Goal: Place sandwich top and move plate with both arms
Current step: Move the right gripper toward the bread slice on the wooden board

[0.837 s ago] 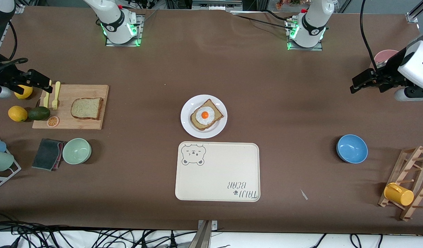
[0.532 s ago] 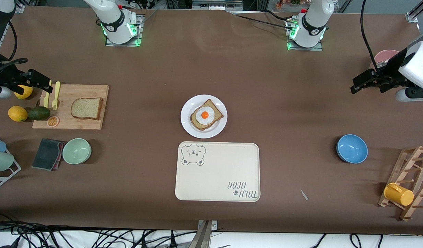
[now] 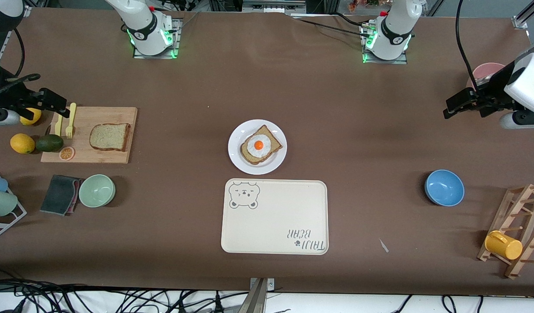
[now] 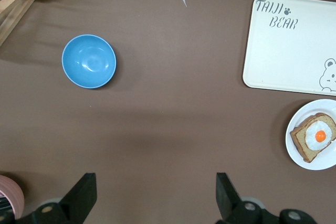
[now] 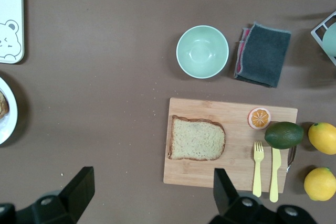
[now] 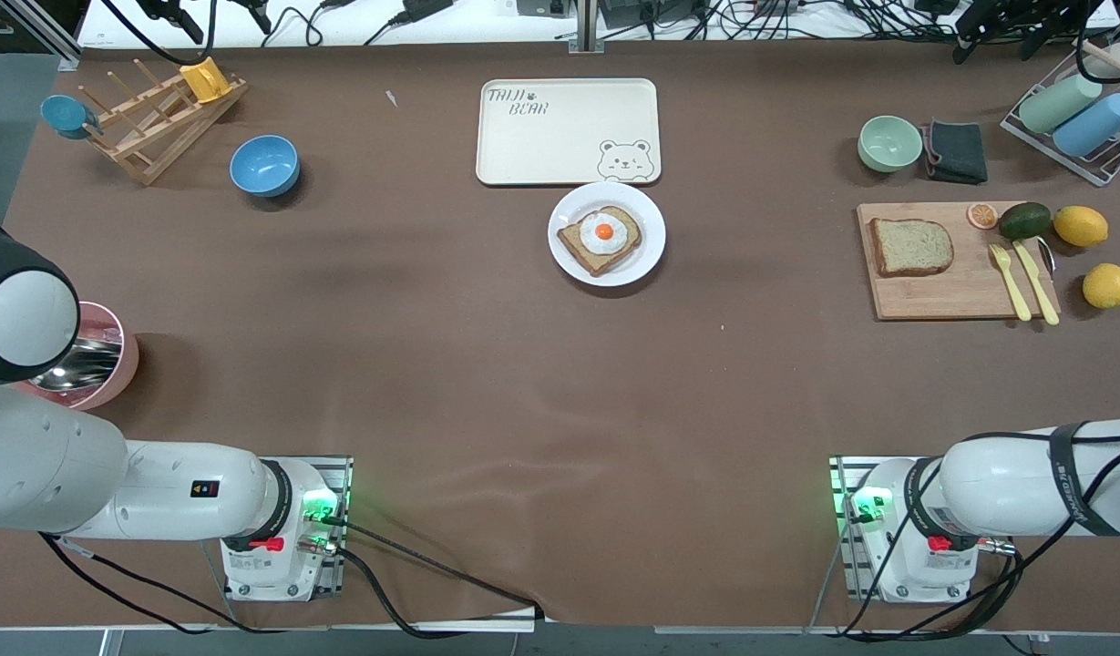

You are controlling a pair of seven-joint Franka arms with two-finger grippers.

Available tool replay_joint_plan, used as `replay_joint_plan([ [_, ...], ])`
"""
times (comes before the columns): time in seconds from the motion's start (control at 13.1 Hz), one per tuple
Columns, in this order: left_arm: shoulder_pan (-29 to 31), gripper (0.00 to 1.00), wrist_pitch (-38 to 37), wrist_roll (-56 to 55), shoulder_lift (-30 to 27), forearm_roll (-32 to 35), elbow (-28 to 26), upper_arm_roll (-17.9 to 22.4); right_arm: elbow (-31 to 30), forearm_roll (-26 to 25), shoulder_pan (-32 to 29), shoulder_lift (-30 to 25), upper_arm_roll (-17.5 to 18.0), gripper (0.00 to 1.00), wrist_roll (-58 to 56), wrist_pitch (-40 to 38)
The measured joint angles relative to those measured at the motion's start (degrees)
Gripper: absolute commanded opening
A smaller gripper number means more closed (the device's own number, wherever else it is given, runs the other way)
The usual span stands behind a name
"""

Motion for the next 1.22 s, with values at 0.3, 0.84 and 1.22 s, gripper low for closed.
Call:
replay_joint_plan([
  [0.3,0.0,1.0,0.0,0.0,0.0,0.0,0.0,0.0,0.0,0.0,-0.2,1.6,-0.3,1.0,0.0,0.0],
  [0.84,0.1,1.0,0.0,0.0,0.0,0.0,0.0,0.0,0.0,-0.1,-0.2,3.3,-0.3,1.0,0.0,0.0],
  [1.22,0.1,1.0,0.0,0.0,0.0,0.0,0.0,0.0,0.0,-0.2,-0.2,3.3,-0.3,1.0,0.0,-0.1],
])
